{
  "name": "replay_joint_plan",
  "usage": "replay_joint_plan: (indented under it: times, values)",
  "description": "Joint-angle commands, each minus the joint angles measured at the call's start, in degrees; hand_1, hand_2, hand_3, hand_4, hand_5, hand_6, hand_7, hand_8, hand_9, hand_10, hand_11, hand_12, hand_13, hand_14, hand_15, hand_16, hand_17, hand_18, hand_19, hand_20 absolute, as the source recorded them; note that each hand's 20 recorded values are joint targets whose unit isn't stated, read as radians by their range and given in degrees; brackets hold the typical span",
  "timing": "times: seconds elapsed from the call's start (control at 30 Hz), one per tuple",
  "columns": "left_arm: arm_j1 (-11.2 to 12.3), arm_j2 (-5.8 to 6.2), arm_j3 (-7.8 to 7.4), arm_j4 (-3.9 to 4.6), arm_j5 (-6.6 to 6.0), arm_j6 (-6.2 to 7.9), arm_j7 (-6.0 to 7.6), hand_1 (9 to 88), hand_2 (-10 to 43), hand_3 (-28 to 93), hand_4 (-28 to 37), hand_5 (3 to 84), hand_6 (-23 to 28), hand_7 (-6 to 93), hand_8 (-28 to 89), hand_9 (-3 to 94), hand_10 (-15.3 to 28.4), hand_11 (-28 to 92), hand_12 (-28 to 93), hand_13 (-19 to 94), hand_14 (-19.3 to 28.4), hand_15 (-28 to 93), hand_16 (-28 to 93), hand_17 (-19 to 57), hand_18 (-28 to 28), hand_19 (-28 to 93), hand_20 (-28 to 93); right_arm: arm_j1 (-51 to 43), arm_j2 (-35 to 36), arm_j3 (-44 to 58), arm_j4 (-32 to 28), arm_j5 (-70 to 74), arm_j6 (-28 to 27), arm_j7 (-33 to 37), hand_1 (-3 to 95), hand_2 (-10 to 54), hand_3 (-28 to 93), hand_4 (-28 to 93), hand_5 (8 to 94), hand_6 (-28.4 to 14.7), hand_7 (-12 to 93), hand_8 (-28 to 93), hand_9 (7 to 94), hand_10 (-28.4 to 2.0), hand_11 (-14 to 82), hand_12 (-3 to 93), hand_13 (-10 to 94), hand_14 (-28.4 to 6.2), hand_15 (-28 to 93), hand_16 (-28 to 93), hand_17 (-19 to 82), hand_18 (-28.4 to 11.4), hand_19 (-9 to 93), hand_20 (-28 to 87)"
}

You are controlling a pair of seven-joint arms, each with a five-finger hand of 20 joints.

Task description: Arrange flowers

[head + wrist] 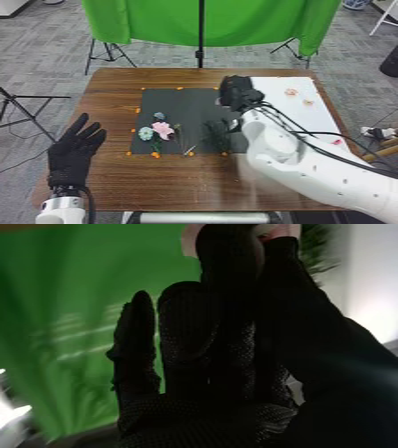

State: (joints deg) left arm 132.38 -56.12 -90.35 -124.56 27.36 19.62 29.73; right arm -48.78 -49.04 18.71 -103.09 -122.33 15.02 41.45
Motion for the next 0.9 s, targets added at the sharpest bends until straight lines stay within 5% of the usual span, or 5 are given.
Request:
replay_joint_plan:
  times: [0.03, 0.4, 0.47, 0.9]
  values:
    - [0.1, -1.38, -0.42, 0.42, 1.05, -0.82, -1.47, 23.4, 6.5, 84, -25.7, 38.5, 10.0, 9.4, -8, 36.5, 21.1, 29, 11, 25, 28.2, 62, -12, -8.0, 27.1, 58, 7, -1.4, -7.4, -2.1, 1.1, -3.3, -3.7, 0.2, 57.0, -9.5, 72, -28, 82.9, 3.1, 25, 1, 91.2, -4.9, 14.7, 38.9, 70, -2.7, 67, 35, 23, -19.8, 80, 41]
    - [0.5, -1.74, -1.01, 0.32, 1.36, -0.99, -3.47, 23.4, 6.5, 84, -25.7, 38.7, 10.1, 9.2, -8, 36.6, 21.1, 29, 11, 25, 28.3, 62, -12, -8.0, 27.1, 58, 6, -5.7, -7.2, 0.4, -0.4, -1.3, -11.0, 0.7, 53.7, -9.5, 72, -28, 76.7, 2.9, 22, -2, 86.1, -6.0, 20.7, 39.4, 65, -5.5, 73, 32, 19, -21.2, 80, 44]
    - [0.3, -0.31, -0.55, 0.33, 0.36, -0.47, -2.52, 23.4, 6.5, 84, -25.7, 38.7, 10.2, 9.1, -8, 36.6, 21.1, 29, 11, 25, 28.2, 62, -12, -8.0, 27.1, 58, 6, -6.0, -7.5, 0.5, -0.6, -1.1, -11.6, 0.1, 52.0, -9.5, 71, -28, 73.5, 2.8, 21, -3, 83.8, -6.5, 22.8, 38.3, 64, -6.4, 75, 30, 18, -21.4, 80, 46]
    - [0.5, 0.64, 0.23, 0.39, -0.75, -0.03, -1.68, 23.4, 6.7, 84, -25.7, 38.8, 10.2, 9.1, -8, 36.6, 21.2, 29, 11, 25, 28.1, 62, -12, -8.0, 27.1, 58, 7, -6.0, -7.7, 0.9, -1.6, -2.4, -11.0, -1.6, 38.9, -9.5, 75, -28, 67.9, 3.0, 17, -14, 74.7, -10.3, 43.9, 21.5, 61, -8.7, 79, 24, 15, -22.3, 78, 49]
